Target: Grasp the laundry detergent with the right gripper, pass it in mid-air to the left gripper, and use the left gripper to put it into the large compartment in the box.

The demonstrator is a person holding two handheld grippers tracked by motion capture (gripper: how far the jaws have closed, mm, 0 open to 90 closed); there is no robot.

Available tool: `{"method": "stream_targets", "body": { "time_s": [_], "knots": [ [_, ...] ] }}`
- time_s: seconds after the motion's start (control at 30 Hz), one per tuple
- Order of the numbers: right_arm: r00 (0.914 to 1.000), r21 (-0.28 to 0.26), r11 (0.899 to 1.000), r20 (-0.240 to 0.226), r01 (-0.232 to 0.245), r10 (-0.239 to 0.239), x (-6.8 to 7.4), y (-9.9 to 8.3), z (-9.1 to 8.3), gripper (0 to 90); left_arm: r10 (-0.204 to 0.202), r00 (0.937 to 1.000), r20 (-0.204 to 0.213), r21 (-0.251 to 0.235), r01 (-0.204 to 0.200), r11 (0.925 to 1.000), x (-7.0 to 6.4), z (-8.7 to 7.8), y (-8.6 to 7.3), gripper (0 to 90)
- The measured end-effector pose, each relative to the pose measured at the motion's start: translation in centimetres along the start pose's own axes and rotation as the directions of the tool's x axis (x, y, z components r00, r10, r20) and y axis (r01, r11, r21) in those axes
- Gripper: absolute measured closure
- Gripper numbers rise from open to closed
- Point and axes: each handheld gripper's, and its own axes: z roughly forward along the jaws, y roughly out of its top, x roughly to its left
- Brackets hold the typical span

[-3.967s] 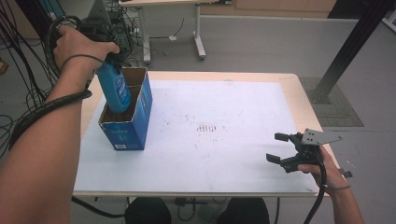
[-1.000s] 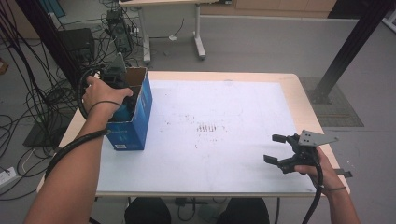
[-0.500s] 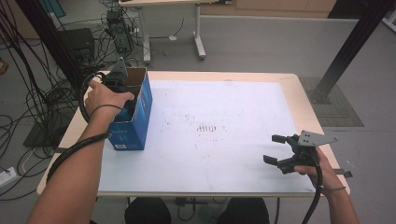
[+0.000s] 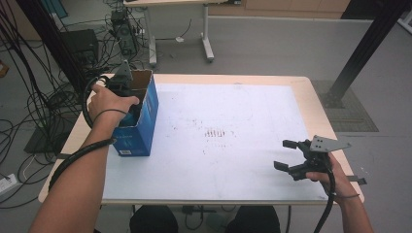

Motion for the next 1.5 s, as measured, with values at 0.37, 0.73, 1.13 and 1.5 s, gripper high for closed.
{"method": "stream_targets", "body": {
  "time_s": [0.37, 0.73, 1.13, 1.5],
  "knots": [
    [1.0, -0.003, 1.0, 0.001, 0.004, -0.004, 0.0, 0.04, -0.13, 8.9, -0.008, 1.0, 0.005, 0.0, 0.008, 1.0, 0.17, 0.04, -0.08, 37.5],
    [1.0, -0.001, 1.0, 0.0, 0.001, -0.001, 0.05, 0.04, 0.01, 8.9, -0.01, 0.9999, 0.008, -0.002, 0.01, 0.9999, 0.27, 0.06, -0.25, 37.5],
    [1.0, -0.005, 1.0, 0.004, 0.001, -0.001, 0.09, 0.05, -0.29, 8.9, -0.011, 0.9999, 0.007, -0.008, 0.011, 0.9999, 0.24, 0.08, -0.46, 37.5],
    [1.0, -0.005, 1.0, 0.004, 0.003, -0.003, 0.07, 0.1, -0.34, 8.9, -0.012, 0.9999, 0.006, -0.006, 0.012, 0.9999, 0.19, 0.09, -0.4, 37.5]
  ]
}}
